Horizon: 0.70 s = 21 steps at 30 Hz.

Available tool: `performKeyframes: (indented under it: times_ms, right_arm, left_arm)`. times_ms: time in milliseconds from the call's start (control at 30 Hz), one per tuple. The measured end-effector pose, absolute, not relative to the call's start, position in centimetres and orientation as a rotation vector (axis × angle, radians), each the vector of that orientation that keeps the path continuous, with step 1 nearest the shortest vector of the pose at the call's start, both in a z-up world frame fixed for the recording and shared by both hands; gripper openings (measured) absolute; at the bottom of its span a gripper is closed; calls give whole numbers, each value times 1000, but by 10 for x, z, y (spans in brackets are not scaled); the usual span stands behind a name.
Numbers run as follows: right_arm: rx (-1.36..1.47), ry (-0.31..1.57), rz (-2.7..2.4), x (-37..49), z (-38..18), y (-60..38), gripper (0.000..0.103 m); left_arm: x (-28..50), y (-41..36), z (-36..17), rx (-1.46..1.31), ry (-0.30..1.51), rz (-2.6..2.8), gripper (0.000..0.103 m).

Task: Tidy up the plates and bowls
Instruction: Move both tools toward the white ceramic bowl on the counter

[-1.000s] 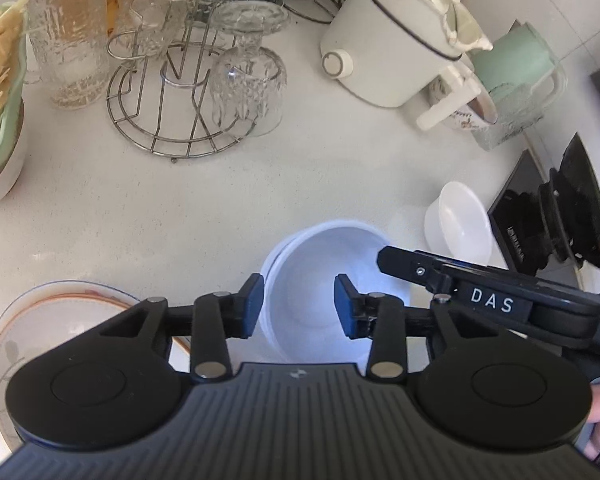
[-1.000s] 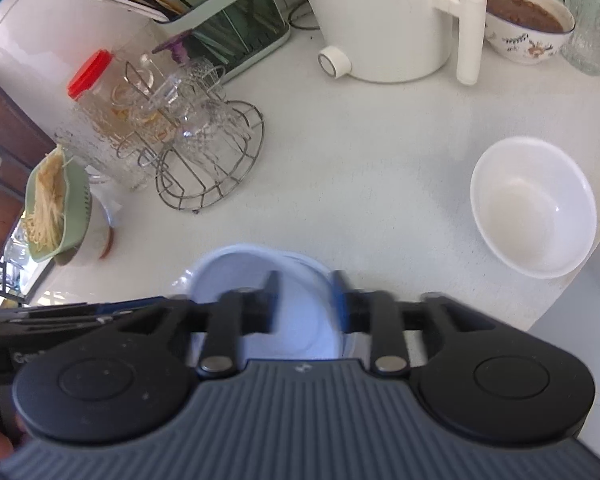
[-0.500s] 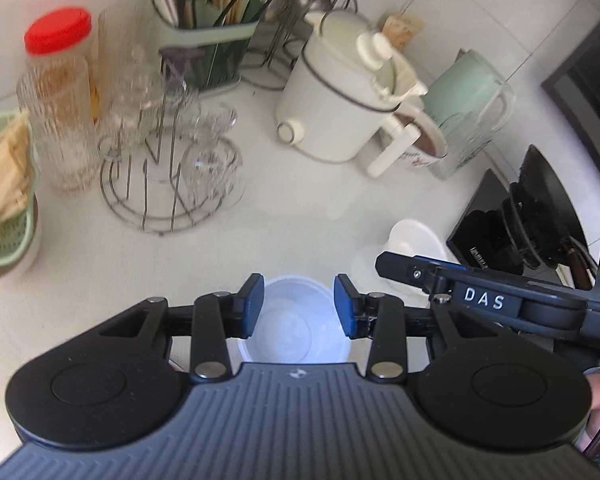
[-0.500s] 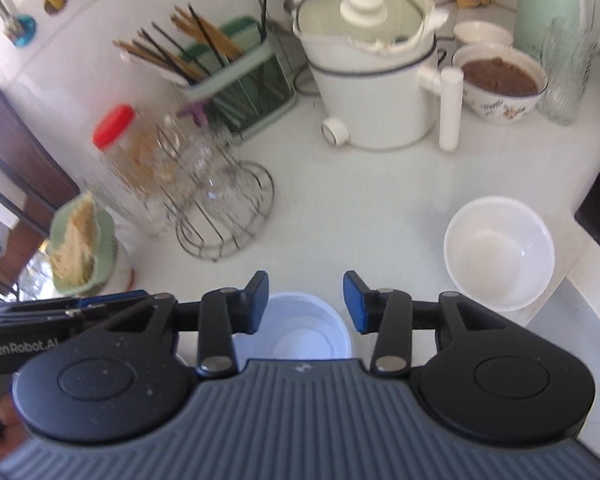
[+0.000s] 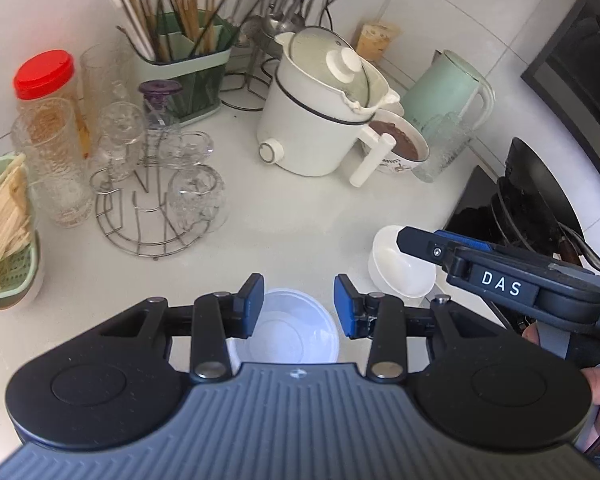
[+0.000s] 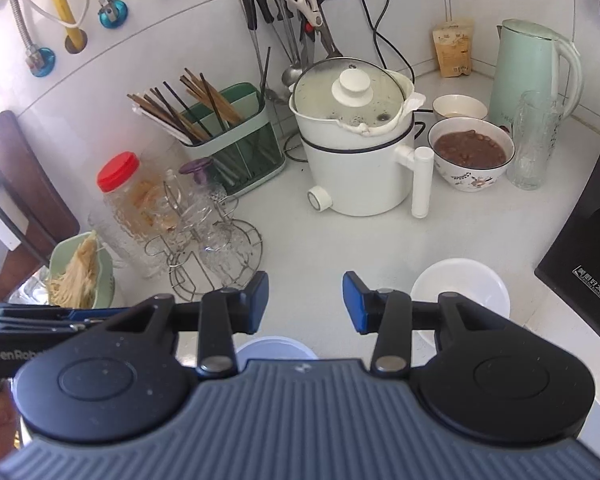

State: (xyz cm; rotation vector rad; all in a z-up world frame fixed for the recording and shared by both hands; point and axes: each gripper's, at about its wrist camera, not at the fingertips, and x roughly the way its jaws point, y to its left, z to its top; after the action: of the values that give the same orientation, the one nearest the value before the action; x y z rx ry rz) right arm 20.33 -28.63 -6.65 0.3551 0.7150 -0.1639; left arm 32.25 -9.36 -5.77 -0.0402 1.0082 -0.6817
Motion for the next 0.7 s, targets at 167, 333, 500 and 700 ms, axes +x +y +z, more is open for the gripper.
performKeyframes:
  times_ms: [167,333,500,700]
  right_arm:
    - [312,704,-210,203,-65,-309,44]
    - [310,708,-256,206,-70,-341,44]
    - [298,702,-300,204,-82,-361,44]
    - [337,729,-342,202,-101,-387,44]
  left_arm:
    - [326,-122,-64,-32,999,-714,44]
    - [333,-147,-74,-40,1020,-671,44]
    - [341,-165,-84,-37,1028,-662,44]
    - [352,-190,-94,-4,1054,-666,44]
